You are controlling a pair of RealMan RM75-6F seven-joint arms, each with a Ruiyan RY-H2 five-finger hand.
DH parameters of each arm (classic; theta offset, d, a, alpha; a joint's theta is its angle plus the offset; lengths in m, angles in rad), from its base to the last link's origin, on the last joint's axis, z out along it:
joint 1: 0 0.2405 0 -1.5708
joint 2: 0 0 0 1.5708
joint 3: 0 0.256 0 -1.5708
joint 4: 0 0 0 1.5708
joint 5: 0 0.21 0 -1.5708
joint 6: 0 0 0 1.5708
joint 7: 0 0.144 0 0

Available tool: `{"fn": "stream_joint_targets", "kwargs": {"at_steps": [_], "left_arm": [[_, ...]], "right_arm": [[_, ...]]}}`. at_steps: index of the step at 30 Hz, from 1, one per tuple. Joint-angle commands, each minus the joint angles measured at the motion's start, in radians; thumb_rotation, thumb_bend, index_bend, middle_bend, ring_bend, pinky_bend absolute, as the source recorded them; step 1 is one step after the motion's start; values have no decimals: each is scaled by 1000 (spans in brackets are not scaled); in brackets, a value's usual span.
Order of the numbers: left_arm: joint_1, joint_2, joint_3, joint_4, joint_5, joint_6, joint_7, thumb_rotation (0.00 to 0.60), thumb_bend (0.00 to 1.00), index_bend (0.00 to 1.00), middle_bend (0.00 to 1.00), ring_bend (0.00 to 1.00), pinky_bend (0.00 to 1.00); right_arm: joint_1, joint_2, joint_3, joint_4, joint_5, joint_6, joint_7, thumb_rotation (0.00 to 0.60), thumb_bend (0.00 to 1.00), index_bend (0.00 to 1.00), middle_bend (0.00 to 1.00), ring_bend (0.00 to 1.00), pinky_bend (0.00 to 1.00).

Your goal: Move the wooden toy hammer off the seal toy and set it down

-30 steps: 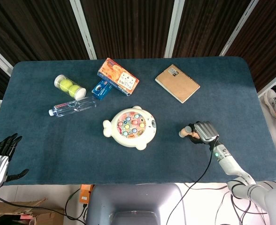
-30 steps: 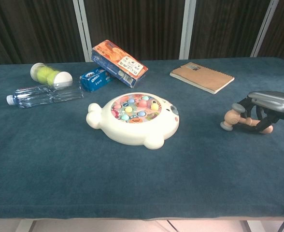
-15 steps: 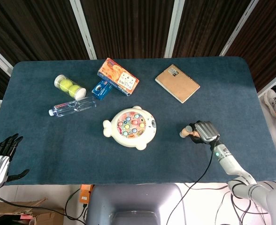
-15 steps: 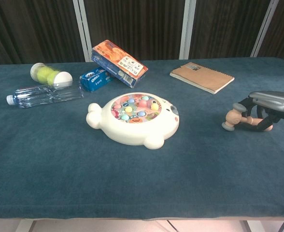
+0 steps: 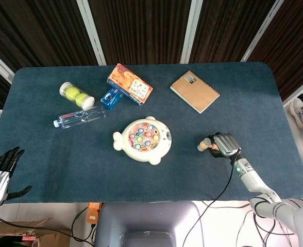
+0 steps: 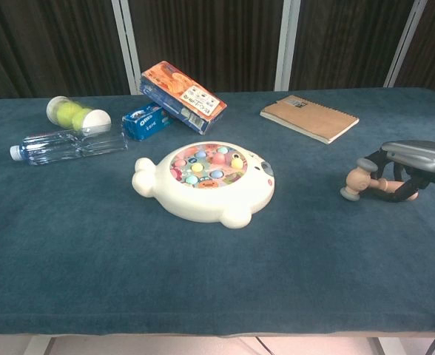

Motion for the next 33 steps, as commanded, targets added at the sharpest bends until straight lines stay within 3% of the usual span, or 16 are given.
{"fn": "stream_joint_targets", "kwargs": {"at_steps": [1, 13, 33], "left_arm": [[0, 0, 0, 0, 1, 1, 0, 600, 106, 0, 11, 14, 130], [2, 1, 1, -2, 0, 3, 5, 600, 138, 0, 19, 15, 131], [4, 2, 1, -2, 3, 8, 1, 600, 137, 0, 20, 14, 131]], "right_arm": [[-1, 1, 2, -2, 1, 2, -4, 600, 376, 473, 471, 294, 489], [-5, 5, 17, -9, 23, -9, -36, 600, 278, 472, 468, 291, 463], [-13, 16, 25, -13, 25, -2, -47, 600, 256, 426, 431, 257, 452]]}}
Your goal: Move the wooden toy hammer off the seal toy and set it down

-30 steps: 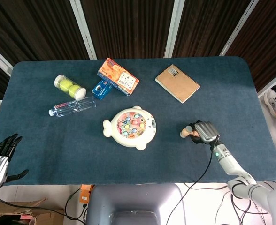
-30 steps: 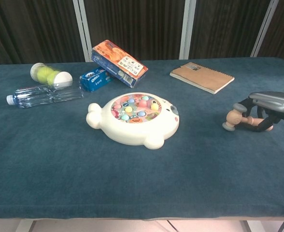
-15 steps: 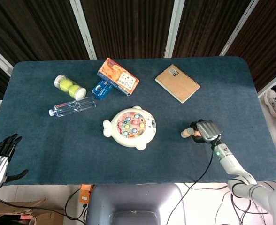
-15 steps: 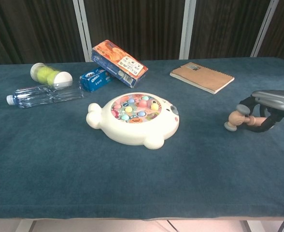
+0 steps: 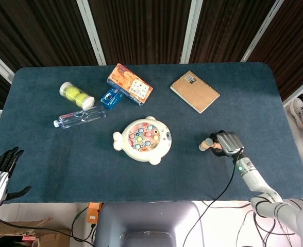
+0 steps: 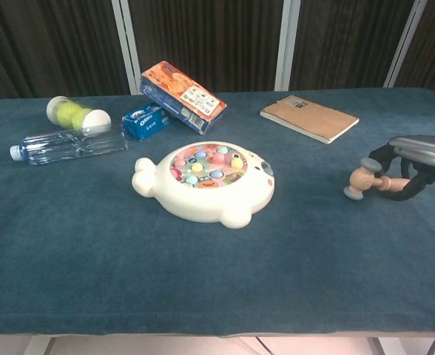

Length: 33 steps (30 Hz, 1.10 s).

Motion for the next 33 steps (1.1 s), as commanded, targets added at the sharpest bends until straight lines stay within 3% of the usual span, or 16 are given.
{"fn": "stream_joint_targets", "kwargs": {"at_steps": [1, 15, 23, 27, 33], "left_arm": [[0, 0, 0, 0, 0, 0, 1, 600, 138, 0, 20, 14, 130], [1, -1, 0, -1, 1, 3, 5, 600, 138, 0, 19, 15, 131], [5, -2, 0, -2, 0, 9, 12, 600, 138, 0, 19, 15, 131], [8, -6, -5, -4, -10, 14, 25, 600, 138, 0, 19, 14, 130], [15, -9, -3, -9, -6, 25, 38, 600, 137, 0, 19, 15, 130]], "right_arm": [[-1, 4, 0, -4, 1, -3, 5, 600, 254, 420, 423, 249, 449], [-19, 32, -9, -21, -11, 16, 23, 600, 242, 360, 388, 215, 425], [-51, 98, -26, -90, -22, 49, 5, 600, 212, 285, 341, 163, 367], [-86, 155, -34, -167, -34, 115, -38, 600, 180, 220, 291, 111, 312], [-209, 284, -61, -361, -83, 342, -98, 600, 165, 127, 170, 12, 148]]}}
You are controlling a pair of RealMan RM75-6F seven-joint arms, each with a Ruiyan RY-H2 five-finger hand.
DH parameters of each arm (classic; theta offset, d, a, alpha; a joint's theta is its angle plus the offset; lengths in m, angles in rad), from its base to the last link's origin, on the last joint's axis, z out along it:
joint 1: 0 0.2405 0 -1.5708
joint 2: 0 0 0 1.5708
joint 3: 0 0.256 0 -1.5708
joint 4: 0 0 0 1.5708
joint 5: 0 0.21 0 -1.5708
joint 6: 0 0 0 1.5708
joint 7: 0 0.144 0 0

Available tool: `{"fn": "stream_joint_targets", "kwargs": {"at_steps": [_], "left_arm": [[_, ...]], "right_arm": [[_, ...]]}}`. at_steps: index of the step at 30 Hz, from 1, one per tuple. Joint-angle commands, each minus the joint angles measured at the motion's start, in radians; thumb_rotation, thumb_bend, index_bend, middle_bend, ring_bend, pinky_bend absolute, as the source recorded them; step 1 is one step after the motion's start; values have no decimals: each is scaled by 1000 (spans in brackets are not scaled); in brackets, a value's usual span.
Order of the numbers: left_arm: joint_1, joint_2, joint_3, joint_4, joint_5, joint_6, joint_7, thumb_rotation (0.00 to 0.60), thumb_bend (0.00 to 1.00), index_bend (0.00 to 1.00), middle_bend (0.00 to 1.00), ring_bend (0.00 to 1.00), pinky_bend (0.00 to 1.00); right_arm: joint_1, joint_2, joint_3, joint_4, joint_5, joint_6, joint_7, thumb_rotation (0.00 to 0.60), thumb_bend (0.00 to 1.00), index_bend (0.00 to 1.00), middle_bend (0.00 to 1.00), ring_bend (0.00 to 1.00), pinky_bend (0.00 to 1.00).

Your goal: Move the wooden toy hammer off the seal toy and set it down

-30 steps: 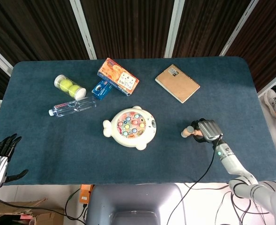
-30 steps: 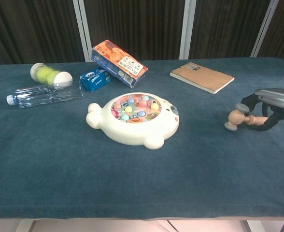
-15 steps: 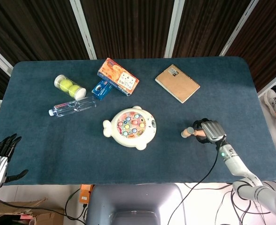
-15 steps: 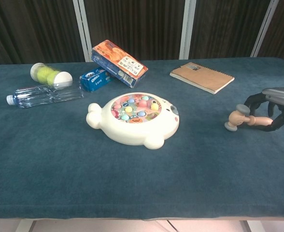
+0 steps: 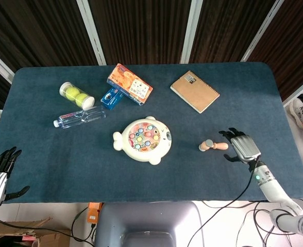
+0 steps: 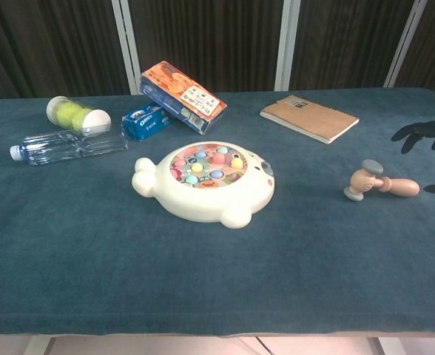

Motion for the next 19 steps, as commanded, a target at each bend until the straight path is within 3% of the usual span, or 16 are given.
{"fn": "stream_joint_targets", "kwargs": {"at_steps": [1, 5, 7, 14, 19], "left_arm": [[4, -4, 1, -3, 2, 8, 17, 600, 137, 0, 20, 15, 130], [11, -18, 2, -10, 0, 19, 65, 600, 137, 0, 19, 15, 131], [12, -30, -3, -9, -8, 21, 97, 600, 137, 0, 19, 14, 130], [14, -72, -10, -6, -16, 36, 197, 600, 137, 0, 0, 10, 129], [22, -75, -1, -4, 5, 52, 196, 600, 137, 0, 0, 2, 124]], "right_arm": [[-113, 107, -37, -154, -48, 177, -71, 600, 164, 111, 149, 5, 126], [-258, 198, -116, -321, -84, 343, -263, 600, 159, 9, 20, 0, 12], [-321, 208, -137, -373, -86, 416, -343, 600, 158, 0, 0, 0, 0], [-410, 208, -140, -421, -116, 545, -415, 600, 158, 0, 0, 0, 0], [-423, 214, -137, -428, -129, 540, -422, 600, 158, 0, 0, 0, 0]]}}
